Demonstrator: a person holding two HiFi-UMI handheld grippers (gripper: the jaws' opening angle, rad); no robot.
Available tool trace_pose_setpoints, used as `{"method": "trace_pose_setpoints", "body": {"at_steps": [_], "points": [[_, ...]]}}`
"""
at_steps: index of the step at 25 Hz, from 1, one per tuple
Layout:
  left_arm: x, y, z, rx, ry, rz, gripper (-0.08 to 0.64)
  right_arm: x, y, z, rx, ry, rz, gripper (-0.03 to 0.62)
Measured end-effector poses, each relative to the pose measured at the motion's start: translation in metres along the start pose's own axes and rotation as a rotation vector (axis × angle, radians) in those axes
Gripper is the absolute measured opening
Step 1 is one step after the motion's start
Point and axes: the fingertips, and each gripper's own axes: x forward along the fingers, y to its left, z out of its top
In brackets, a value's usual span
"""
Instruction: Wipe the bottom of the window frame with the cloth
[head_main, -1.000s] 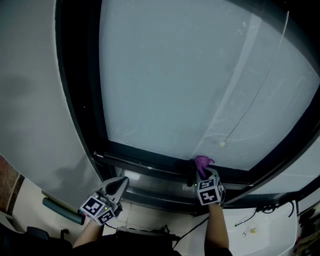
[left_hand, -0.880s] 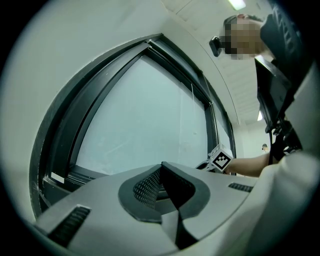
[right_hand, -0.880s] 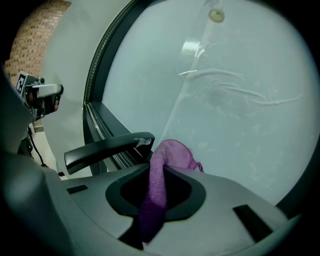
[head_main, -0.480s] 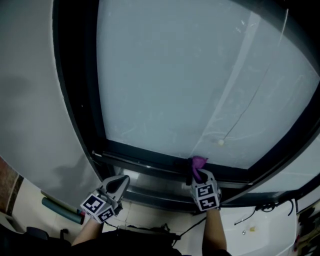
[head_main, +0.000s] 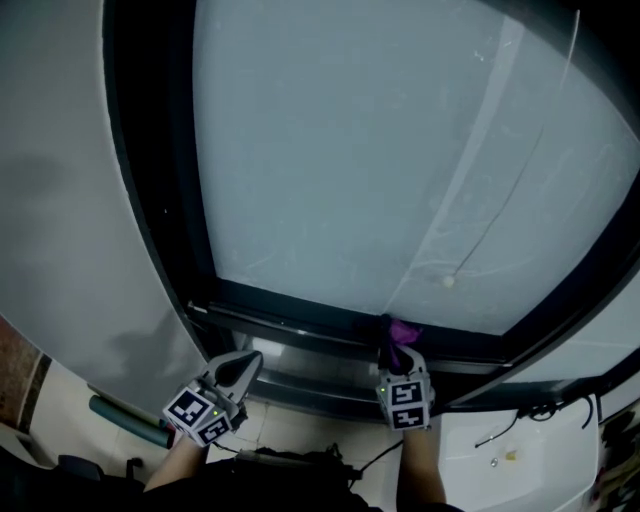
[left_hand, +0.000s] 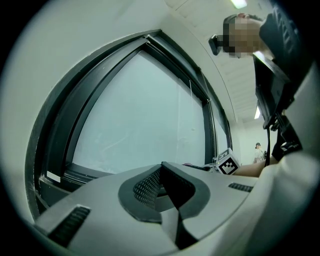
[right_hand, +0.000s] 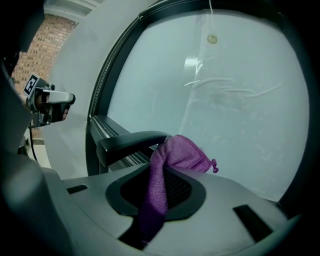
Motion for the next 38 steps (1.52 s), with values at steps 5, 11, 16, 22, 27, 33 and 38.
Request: {"method": "trace_pose_setpoints", "body": {"at_steps": [5, 11, 16, 22, 27, 33, 38], "points": [[0.002, 0.001, -0.001, -0.005, -0.004, -0.014, 0.002, -0.003, 0.006, -0.004, 0.016, -0.034, -0.097, 0.075], [0.005, 0.002, -0.005, -0.007, 0.008, -0.041, 0.002, -0.002, 0.014, -0.007, 0.043, -0.056, -0.189, 0.075], [0.008, 0.005, -0.005, -0.006, 0.010, -0.061, 0.002, 0.001, 0.032, -0.003, 0.034, -0.063, -0.184, 0.075], [0.006, 0.014, -0.004, -0.011, 0.002, -0.063, 0.002, 0.007, 0.047, 0.002, 0.054, -0.059, -0.210, 0.075], [0.001, 0.021, -0.003, -0.010, -0.003, -0.064, 0.002, 0.015, 0.063, 0.011, 0.094, -0.084, -0.211, 0.075], [-0.009, 0.030, 0.000, 0.000, -0.002, -0.058, 0.002, 0.019, 0.056, 0.029, 0.322, -0.124, -0.237, 0.075], [-0.019, 0.032, 0.002, 0.018, 0.005, -0.067, 0.002, 0.027, 0.046, 0.035, 0.530, -0.169, -0.273, 0.075]]}}
